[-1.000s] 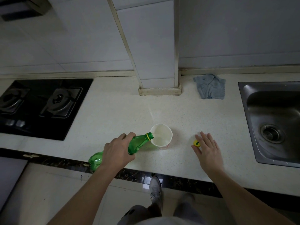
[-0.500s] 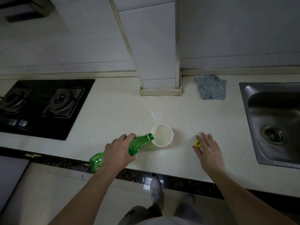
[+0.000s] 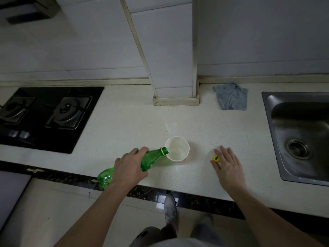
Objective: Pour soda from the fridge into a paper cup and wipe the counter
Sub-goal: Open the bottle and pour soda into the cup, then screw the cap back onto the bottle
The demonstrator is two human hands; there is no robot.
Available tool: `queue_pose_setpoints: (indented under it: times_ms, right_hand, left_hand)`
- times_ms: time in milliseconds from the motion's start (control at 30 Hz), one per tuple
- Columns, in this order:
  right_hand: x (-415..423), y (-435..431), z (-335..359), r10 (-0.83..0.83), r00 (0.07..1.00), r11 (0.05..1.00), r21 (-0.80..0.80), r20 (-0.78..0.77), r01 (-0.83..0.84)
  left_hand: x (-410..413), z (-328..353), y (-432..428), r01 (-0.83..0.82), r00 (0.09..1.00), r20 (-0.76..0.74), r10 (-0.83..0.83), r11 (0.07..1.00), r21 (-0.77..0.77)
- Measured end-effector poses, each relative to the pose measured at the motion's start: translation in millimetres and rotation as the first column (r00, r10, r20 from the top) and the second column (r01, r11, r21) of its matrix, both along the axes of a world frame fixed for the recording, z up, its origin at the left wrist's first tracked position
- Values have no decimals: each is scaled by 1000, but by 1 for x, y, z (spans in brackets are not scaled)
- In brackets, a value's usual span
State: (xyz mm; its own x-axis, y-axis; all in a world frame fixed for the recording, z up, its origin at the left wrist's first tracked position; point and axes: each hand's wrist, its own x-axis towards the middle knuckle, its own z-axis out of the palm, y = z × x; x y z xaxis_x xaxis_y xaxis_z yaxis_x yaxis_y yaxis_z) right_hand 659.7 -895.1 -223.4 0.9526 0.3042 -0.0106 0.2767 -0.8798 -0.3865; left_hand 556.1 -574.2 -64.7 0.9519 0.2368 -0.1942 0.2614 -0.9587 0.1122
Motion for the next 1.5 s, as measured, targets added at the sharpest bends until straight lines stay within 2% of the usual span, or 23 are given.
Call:
queue_pose_setpoints:
  times_ms: [133,233,600,667,767,867,967,1067,1233,1500]
  right_hand:
    - [2,1,3,2,1000,999,-37,-28,-3]
    - [3,1,7,23,1000,998,-58,6,-23]
    - [-12,10,27,-32,991,987,-152,127,51]
    - [-6,15,34,-53,991,989,-128,125,69]
    - [18,30,62,-80,989,996,56,123,74]
    - [52,53,121,-35,984,969,248,176,-10]
    - [80,81,200,30,970,934,339,243,-114]
    - [94,111,274,167,930,856,420,327,-301]
    - [105,146,359,419,830,774,333,368,-538]
    - [110,160,417,522,750,758,182,406,-626]
  left_hand:
    - [0,-2,0,-4,1000,12,4,1000,-23]
    - [-1,-4,1,-6,1000,24,7,999,-49]
    - [11,-2,10,-11,996,76,37,947,-320]
    - [17,4,15,-23,992,104,69,922,-387]
    - [31,20,21,-41,979,152,132,869,-494]
    - [51,36,24,-34,965,196,176,821,-570]
    - [73,56,25,-9,948,242,206,779,-627]
    - [93,79,26,41,929,291,229,717,-696]
    - [118,122,26,187,879,429,207,679,-710]
    - [133,159,29,342,816,550,178,619,-707]
